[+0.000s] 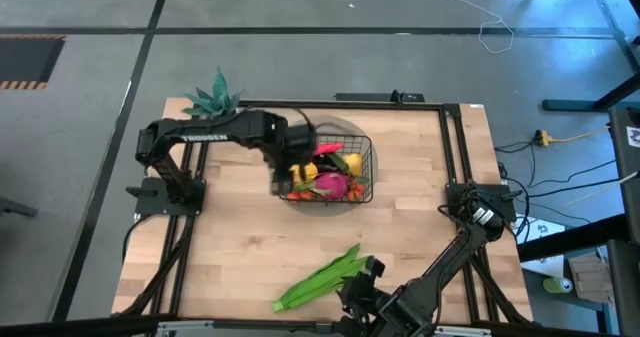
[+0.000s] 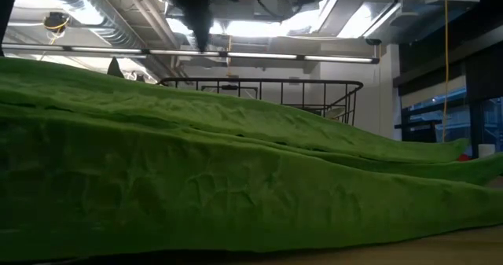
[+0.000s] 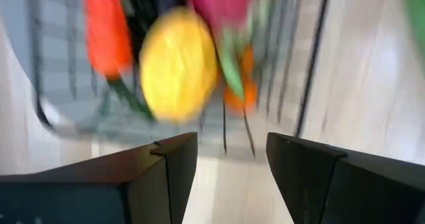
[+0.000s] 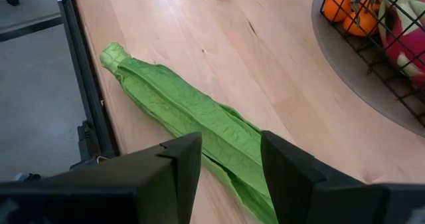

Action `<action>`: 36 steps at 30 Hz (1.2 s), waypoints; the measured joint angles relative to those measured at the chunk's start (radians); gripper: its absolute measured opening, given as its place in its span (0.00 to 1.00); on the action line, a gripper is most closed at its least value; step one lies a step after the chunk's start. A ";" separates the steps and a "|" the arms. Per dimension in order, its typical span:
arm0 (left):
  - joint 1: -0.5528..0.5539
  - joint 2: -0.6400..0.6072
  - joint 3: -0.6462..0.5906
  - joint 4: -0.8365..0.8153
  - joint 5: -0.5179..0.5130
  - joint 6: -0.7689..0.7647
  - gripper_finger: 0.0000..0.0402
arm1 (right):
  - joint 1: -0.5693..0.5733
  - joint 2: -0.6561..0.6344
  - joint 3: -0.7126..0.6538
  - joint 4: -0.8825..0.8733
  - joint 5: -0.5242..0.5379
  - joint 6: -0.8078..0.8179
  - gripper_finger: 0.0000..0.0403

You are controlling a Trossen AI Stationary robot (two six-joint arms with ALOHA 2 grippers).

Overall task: Build produce basket
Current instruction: Adjust the black wire basket

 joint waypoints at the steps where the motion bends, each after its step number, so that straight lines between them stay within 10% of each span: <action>1: -0.013 0.000 0.000 -0.051 -0.002 0.014 0.42 | 0.000 0.000 0.000 0.004 0.000 0.000 0.36; 16: -0.151 -0.014 -0.037 -0.309 0.009 0.032 0.42 | 0.000 0.000 0.000 0.051 0.001 0.000 0.36; 36: -0.410 -0.282 -0.590 -0.083 -0.007 -0.255 0.42 | 0.000 0.000 0.000 0.057 0.003 -0.012 0.36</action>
